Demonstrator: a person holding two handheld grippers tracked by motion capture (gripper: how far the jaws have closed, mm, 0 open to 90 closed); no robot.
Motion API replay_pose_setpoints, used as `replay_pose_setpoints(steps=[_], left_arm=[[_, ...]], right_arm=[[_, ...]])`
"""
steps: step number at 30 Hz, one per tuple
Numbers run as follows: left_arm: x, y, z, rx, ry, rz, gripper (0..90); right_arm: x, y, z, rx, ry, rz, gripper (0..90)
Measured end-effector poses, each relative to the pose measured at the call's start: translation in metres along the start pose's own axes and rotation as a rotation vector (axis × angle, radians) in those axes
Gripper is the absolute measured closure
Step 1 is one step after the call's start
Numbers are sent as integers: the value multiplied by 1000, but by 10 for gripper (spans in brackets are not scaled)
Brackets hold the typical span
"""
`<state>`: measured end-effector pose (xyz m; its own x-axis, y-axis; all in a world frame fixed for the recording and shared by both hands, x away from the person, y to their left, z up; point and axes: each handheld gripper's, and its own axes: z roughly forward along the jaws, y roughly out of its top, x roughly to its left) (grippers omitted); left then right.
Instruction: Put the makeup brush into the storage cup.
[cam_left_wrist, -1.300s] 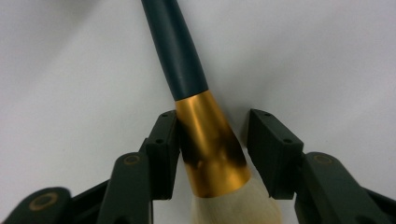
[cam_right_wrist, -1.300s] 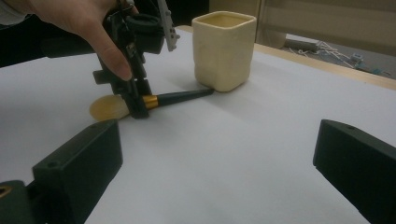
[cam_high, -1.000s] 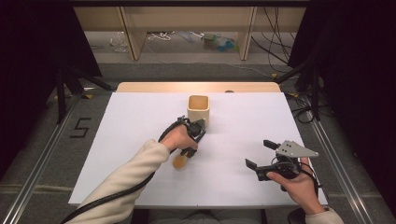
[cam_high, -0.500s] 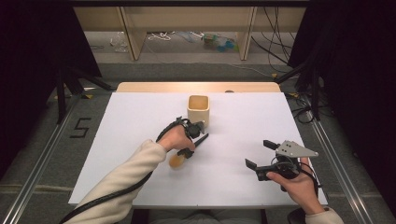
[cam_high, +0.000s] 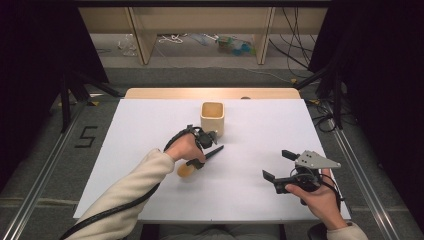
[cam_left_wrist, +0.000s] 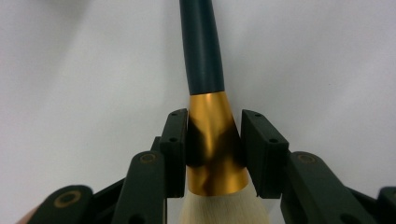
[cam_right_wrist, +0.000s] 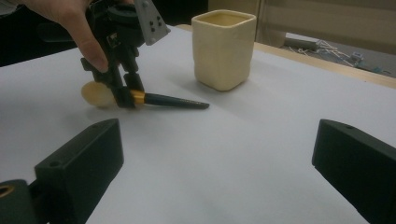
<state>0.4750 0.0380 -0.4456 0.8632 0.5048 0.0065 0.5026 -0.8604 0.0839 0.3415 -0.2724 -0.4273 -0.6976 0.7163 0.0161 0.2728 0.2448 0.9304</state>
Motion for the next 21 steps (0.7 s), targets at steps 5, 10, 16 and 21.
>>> replay_pose_setpoints(steps=[5, 10, 16, 21], left_arm=[[0, -2, -2, -7, 16, 33, 630], [-1, -2, -4, -19, 17, 55, 630], [-1, -3, -7, -23, 21, 62, 631], [0, -4, -7, -21, 18, 52, 631]], right_arm=[[0, -1, 2, -16, 5, 2, 30], [0, 0, 0, -1, -2, 0, 30], [0, 0, -1, 17, -7, -2, 29], [0, 0, -1, 16, -8, -2, 30]])
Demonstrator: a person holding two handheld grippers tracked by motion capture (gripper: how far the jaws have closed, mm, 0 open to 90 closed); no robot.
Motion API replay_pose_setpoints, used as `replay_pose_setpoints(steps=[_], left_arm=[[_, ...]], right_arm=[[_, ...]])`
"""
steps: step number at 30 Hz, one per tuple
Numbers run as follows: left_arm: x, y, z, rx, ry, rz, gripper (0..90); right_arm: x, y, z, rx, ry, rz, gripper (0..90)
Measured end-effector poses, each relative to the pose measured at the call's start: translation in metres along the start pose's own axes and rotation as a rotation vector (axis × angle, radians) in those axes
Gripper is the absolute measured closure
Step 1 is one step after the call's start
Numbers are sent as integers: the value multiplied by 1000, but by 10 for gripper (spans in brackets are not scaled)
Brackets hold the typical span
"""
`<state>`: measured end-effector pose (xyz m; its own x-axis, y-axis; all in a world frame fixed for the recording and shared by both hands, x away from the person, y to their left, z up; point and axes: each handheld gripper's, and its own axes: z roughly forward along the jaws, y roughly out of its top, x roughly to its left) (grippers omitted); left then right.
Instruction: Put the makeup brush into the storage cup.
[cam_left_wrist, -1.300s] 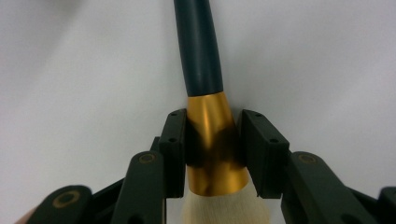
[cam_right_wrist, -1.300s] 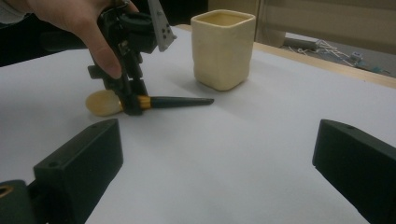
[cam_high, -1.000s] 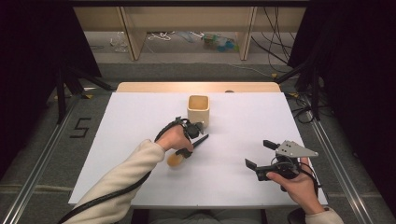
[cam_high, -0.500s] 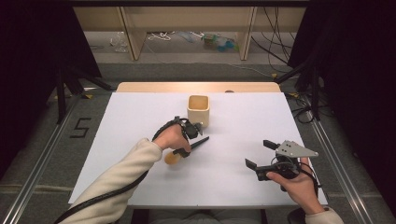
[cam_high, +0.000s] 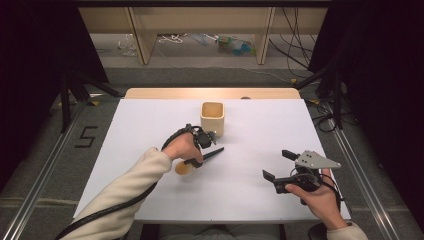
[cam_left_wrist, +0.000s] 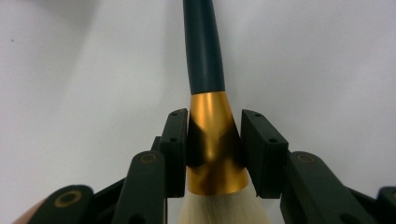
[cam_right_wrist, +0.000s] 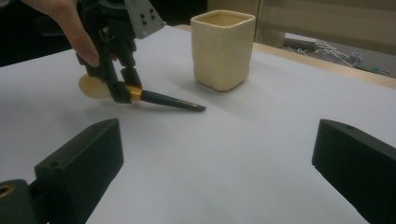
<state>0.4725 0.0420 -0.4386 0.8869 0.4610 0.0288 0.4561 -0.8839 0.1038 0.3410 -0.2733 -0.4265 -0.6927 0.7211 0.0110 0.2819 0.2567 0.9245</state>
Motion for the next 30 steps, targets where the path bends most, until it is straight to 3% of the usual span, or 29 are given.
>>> replay_pose_setpoints(steps=[4, 7, 10, 14, 24, 27, 30], left_arm=[[0, 0, -1, 7, -3, -8, 631], [0, -1, -2, -2, -2, -13, 631], [0, -2, -4, 2, -2, -2, 632], [-2, -5, -7, -17, 1, 17, 632], [-8, -21, -25, -58, 2, 79, 631], [-13, -28, -31, -74, -4, 97, 631], [-18, -33, -38, -88, -9, 110, 632]], right_arm=[[0, 0, 1, -18, 4, 2, 30], [0, 0, 0, 0, 0, -1, 30], [0, -1, 3, -32, 12, 3, 29], [1, -1, 2, -10, 28, 20, 31], [-3, 0, 7, 38, 82, -81, 90], [-4, -1, 10, 45, 114, -136, 108], [-6, 0, 13, 72, 160, -156, 117]])
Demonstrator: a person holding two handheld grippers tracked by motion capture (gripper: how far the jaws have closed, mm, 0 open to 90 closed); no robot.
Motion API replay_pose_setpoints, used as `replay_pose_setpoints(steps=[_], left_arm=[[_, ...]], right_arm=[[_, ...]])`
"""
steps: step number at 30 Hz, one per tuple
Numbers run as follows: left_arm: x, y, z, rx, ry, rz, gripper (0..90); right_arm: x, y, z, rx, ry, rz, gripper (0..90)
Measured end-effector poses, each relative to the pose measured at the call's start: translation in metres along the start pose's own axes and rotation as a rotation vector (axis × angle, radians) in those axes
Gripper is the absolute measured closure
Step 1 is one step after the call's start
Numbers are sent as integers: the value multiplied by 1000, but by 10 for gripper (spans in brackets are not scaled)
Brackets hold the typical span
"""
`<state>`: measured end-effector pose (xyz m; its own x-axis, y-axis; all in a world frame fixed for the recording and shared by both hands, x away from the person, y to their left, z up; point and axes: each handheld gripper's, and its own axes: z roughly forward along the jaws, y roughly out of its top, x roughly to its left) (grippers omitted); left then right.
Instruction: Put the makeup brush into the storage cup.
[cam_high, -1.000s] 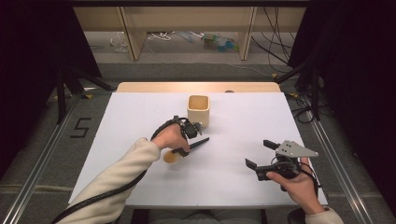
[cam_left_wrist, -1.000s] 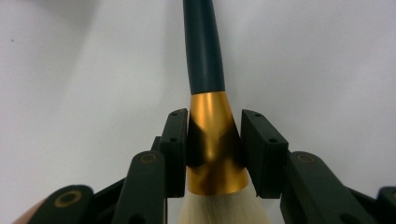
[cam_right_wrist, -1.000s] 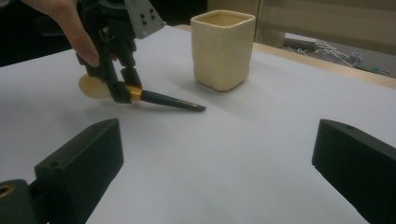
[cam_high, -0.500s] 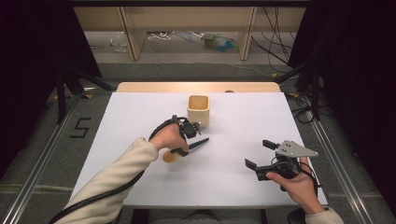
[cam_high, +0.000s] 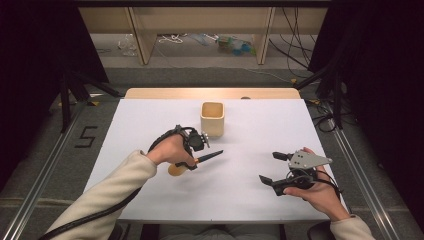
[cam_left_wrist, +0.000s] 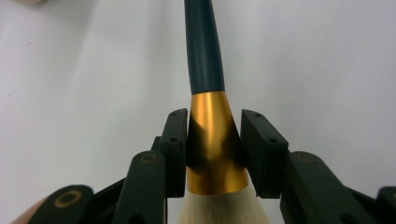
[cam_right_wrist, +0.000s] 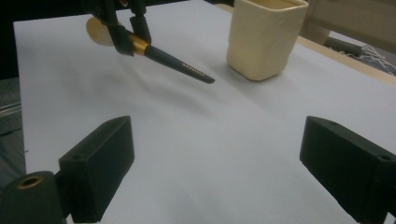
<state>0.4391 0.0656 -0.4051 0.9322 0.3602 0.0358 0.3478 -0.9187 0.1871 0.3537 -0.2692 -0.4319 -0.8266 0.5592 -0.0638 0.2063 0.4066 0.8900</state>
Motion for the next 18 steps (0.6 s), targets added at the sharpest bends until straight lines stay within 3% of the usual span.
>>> replay_pose_setpoints(steps=[9, 18], left_arm=[[-24, -4, -16, -1, -22, 62, 631], [-44, 5, -16, -13, -36, 120, 631]], right_arm=[[-1, 13, 16, 13, 106, -63, 148], [5, 33, 46, 77, 204, -142, 151]])
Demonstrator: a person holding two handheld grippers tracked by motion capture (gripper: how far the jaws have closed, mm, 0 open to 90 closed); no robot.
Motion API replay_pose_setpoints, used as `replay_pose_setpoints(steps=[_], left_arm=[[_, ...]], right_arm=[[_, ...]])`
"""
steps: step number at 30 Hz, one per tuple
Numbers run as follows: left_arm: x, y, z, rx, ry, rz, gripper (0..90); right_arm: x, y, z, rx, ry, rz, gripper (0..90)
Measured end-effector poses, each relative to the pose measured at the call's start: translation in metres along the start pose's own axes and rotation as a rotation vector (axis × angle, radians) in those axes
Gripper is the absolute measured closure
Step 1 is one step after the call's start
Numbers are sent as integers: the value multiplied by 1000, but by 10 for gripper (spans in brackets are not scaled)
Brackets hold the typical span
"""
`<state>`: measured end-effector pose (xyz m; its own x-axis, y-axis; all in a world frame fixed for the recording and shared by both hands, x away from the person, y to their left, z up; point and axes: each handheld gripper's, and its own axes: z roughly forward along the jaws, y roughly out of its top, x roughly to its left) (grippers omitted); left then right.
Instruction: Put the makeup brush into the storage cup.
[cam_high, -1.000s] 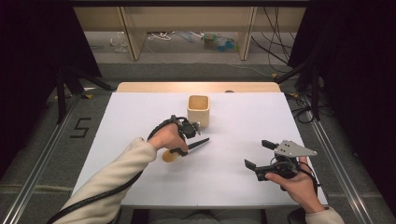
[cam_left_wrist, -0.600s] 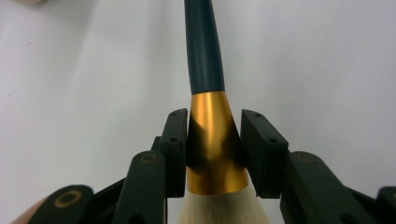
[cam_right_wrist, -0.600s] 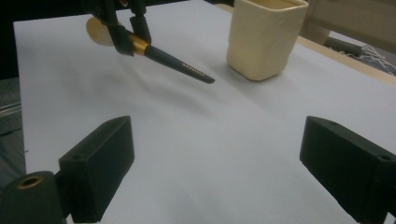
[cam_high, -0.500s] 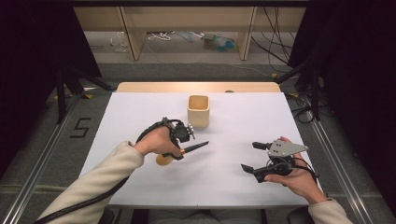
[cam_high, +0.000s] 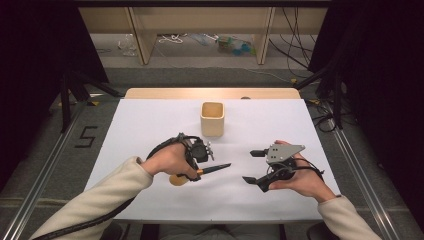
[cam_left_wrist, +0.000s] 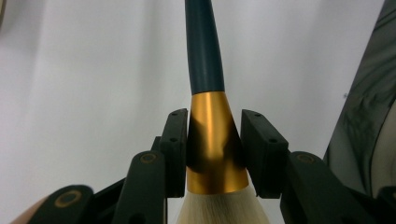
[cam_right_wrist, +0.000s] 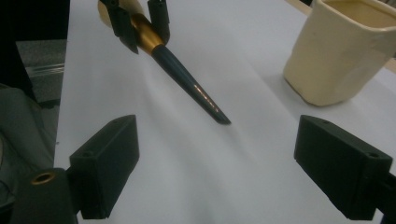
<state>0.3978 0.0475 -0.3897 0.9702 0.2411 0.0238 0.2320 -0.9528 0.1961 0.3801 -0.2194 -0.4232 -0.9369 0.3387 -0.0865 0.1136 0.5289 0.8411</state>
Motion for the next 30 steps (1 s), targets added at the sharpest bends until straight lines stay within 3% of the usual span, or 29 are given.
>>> replay_pose_setpoints(steps=[8, 15, 17, 22, 30], left_arm=[[-14, 10, 0, -2, -27, 51, 631], [-21, 16, 0, -10, -54, 78, 632], [-22, 17, 1, -16, -87, 87, 632], [-25, 18, -1, -5, -66, 85, 632], [-28, 19, -2, -21, -83, 97, 631]], right_arm=[[-3, 3, 11, 39, 62, -9, 176], [-1, 6, 18, 119, 163, -62, 180], [-1, 7, 20, 137, 182, -86, 190], [-2, 14, 25, 182, 241, -122, 205], [-1, 23, 35, 209, 282, -158, 260]])
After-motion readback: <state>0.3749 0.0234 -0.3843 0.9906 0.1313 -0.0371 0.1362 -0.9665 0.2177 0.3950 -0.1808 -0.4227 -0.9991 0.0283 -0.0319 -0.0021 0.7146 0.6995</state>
